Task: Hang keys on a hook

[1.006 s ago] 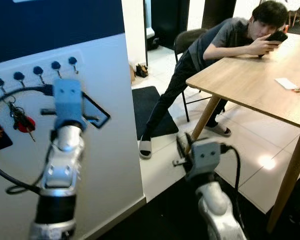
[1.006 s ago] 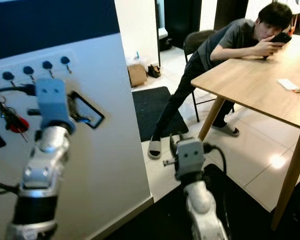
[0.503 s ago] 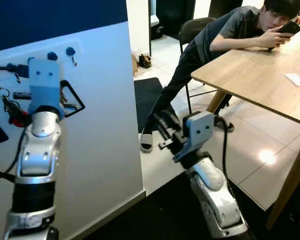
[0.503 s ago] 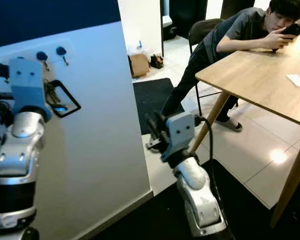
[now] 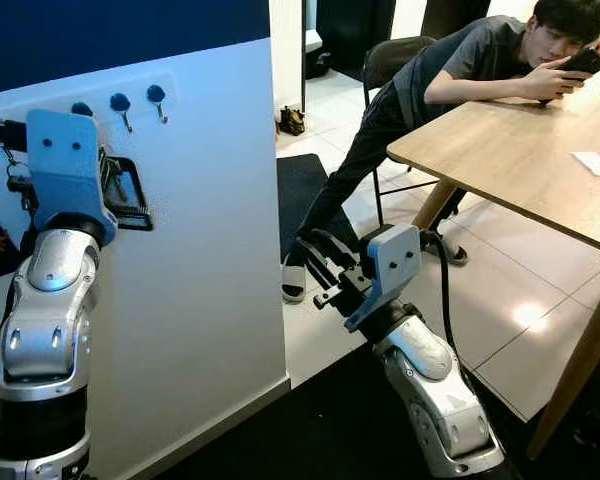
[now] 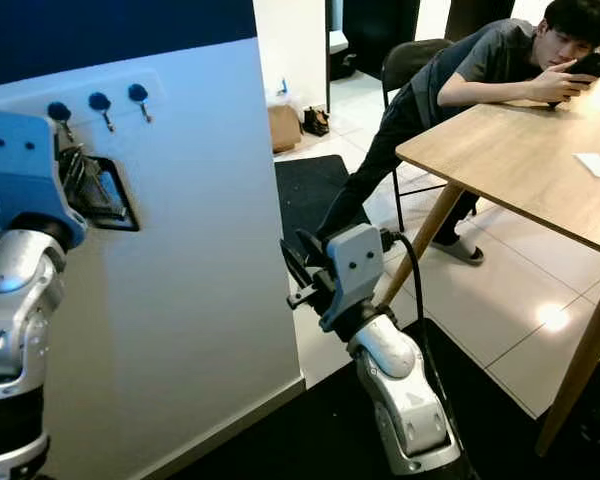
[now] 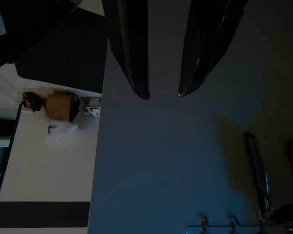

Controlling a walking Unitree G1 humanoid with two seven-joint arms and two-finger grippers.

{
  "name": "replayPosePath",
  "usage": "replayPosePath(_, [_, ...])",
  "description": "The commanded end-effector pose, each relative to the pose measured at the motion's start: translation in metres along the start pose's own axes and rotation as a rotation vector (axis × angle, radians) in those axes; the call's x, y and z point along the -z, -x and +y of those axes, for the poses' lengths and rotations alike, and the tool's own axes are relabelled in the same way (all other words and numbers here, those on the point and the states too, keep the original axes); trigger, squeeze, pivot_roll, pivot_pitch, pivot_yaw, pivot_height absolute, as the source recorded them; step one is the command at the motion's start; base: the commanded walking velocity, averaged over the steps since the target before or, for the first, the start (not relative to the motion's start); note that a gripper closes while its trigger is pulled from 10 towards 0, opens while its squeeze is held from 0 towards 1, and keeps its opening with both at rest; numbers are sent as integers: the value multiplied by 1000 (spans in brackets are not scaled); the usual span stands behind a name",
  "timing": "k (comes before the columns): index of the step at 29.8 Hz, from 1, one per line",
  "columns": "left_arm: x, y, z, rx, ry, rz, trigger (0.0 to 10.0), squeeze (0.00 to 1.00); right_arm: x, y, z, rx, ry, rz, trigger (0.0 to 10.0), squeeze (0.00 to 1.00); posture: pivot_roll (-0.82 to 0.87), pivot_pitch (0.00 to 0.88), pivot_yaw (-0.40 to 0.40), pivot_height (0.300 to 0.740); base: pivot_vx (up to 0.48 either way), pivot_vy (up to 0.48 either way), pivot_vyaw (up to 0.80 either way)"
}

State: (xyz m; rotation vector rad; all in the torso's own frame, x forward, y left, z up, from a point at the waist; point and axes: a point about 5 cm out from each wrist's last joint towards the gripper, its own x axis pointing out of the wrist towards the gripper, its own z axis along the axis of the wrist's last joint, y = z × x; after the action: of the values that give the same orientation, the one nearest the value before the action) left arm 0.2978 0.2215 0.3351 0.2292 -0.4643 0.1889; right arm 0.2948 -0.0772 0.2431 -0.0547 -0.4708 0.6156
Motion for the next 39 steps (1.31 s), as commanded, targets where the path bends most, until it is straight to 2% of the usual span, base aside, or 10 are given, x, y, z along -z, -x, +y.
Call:
replayPosePath(1, [-10,0,2,-5,7,-37,10000,0,-6,-1,3,-20,-2,-15,10000,0,102,217,65,740,0,0,0])
replayPosePath(9, [-18,-4,-1,3,23,-48,10000,0,-10,-3,5,-24,-6,-26,10000,0,106,225,69,740,0,0,0])
replayPosePath(24, [-8,-7,-6,31,35,6,10000,0,-10,-3,5,-7,-7,-23,10000,0,100,224,77,740,0,0,0])
replayPosePath(33, [-2,-12,-4,-26,32,38,10000,0,-12,-4,6,-6,-9,-30,10000,0,99,228,77,740,0,0,0])
replayPosePath(36, [1,-17,3,-82,27,54,10000,0,-13,-5,7,-6,-10,-32,10000,0,93,229,78,740,0,0,0])
replayPosePath(39, [0,-18,7,-92,24,47,10000,0,-13,-5,7,-5,-9,-30,10000,0,91,229,80,740,0,0,0])
